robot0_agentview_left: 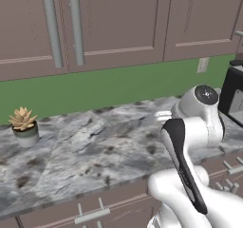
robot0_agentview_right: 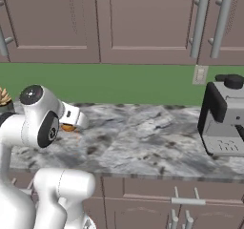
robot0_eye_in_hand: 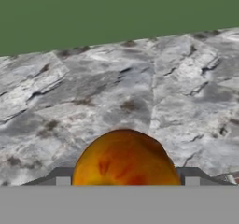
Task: Place the beer and liquor on the top shelf of the fridge to keep them out of children's reach, and place the peach on lower shelves for easy access.
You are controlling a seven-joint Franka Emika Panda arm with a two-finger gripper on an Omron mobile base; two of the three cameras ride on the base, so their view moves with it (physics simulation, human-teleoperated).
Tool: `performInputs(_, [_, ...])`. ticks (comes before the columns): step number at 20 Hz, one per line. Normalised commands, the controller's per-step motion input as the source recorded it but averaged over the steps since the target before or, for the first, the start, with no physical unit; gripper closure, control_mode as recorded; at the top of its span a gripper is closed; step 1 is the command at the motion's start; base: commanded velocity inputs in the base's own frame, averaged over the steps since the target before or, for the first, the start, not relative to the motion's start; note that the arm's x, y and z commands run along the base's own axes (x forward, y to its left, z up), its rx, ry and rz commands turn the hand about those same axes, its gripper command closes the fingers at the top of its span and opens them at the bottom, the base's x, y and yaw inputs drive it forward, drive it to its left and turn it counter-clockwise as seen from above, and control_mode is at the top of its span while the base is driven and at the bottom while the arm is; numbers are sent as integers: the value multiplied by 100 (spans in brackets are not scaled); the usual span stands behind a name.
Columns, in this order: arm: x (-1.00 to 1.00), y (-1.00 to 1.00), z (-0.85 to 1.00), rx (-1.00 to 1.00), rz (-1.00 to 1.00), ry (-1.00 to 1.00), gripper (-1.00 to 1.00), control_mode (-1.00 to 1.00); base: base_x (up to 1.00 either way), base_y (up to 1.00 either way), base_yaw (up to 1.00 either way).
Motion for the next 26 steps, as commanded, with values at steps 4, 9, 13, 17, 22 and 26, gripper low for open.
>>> performInputs(4, [-59,0,46,0,5,-4,100,-100,0,0,0])
performInputs(9, [-56,0,34,0,7,-3,100,-100,0,0,0])
performInputs(13, [-18,0,7,0,2,-1,100,100,-68,-1,7])
performInputs(17, [0,0,0,0,0,0,100,100,-88,-5,6])
performInputs(22, [0,0,0,0,0,0,100,100,-65,-38,-1])
performInputs(26, [0,0,0,0,0,0,100,100,-64,-89,-15])
